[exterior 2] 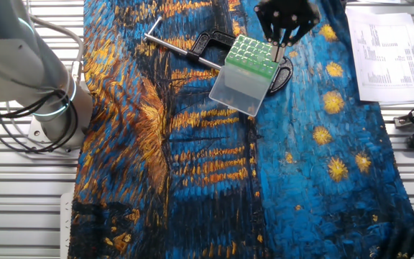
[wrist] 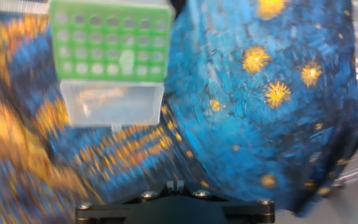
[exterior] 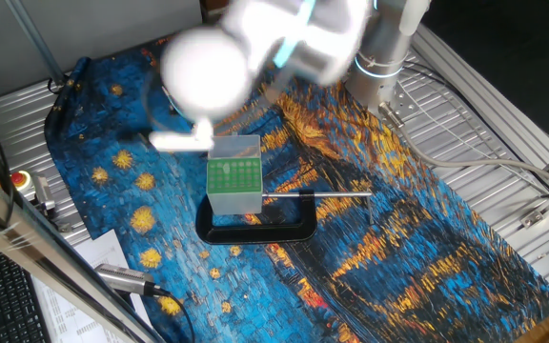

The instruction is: Insert a large pipette tip into the holder for large pipette tips

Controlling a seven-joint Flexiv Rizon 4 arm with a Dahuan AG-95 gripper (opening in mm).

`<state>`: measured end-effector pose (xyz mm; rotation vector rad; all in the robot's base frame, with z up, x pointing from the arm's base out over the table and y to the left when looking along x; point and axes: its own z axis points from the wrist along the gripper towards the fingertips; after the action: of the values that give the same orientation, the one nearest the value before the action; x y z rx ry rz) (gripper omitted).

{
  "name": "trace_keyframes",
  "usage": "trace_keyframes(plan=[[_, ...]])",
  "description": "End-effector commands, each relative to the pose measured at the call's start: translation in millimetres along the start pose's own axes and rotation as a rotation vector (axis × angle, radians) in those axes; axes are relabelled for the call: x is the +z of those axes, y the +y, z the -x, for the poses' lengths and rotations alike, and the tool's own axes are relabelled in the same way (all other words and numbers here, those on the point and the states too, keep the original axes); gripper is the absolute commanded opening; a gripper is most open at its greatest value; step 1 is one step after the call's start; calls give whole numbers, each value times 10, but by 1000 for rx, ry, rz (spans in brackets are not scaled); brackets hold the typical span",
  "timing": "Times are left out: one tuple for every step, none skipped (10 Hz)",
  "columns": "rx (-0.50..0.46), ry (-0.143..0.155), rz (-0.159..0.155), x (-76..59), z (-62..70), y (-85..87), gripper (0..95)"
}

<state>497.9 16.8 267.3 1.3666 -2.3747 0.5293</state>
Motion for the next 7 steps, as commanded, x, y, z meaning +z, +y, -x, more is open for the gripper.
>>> trace_keyframes(plan=[[630, -184, 331, 35, -144, -87, 0], [708, -217, 391, 43, -212, -116, 0], [730, -241, 432, 68, -280, -149, 0], [741, -258, 458, 103, -340, -179, 0], [762, -264, 476, 133, -386, -202, 0], [784, -273, 490, 175, -411, -222, 0], [804, -300, 503, 225, -427, -240, 0]])
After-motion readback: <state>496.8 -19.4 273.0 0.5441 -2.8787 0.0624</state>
